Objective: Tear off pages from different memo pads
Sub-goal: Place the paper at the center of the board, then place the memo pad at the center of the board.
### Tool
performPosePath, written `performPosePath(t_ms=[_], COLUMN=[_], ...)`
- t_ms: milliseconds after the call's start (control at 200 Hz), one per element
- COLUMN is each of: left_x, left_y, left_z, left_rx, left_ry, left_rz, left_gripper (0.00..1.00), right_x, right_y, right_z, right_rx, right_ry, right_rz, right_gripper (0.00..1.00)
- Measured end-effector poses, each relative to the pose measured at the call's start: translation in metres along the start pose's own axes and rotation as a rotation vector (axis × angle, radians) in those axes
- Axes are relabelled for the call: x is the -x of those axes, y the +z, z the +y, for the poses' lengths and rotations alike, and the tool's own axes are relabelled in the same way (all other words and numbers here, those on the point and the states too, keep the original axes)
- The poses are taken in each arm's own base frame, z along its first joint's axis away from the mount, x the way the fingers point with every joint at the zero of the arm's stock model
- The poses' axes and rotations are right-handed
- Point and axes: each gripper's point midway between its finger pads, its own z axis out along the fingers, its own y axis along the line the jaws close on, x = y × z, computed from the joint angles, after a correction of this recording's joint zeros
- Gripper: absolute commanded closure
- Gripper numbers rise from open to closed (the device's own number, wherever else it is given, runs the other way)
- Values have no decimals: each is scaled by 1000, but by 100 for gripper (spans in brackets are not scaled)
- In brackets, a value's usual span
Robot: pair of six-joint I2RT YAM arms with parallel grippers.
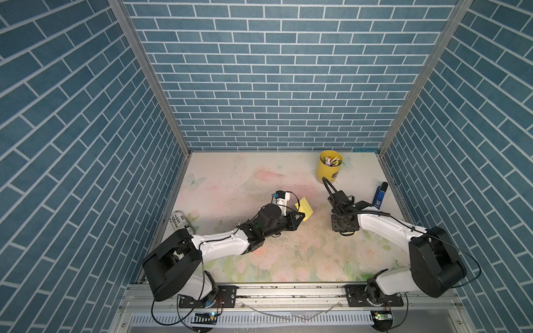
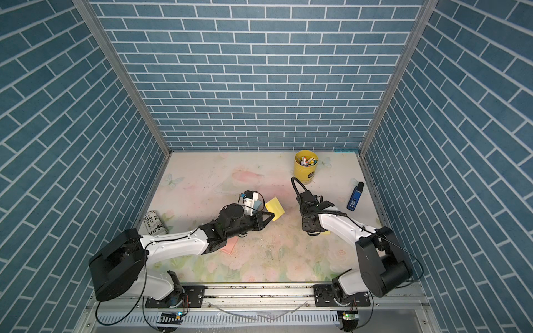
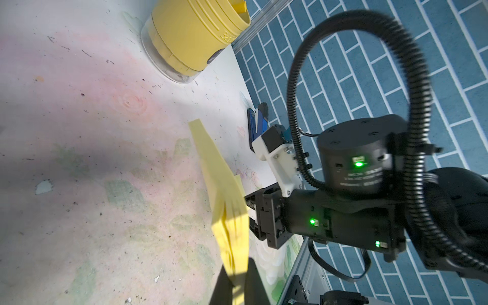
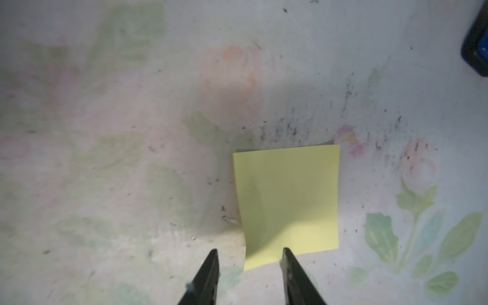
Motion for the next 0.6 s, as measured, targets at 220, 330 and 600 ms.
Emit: performPosePath(t_ms=[220, 330, 600], left_x=[8, 12, 4], left_y=[2, 9, 24], left_z=[-6, -6, -8], left_rx=[-39, -73, -90], left_ry=[29, 20, -29], left_rz=[-48, -104, -142], left_gripper=[100, 100, 100], right_x=[20, 33, 32], right_y=[-72, -106, -104], right_z=[35, 60, 101], right_rx=[381, 698, 1070], right_ry=[96, 230, 468], right_rz=[-152, -249, -140], right_gripper=[56, 54, 52])
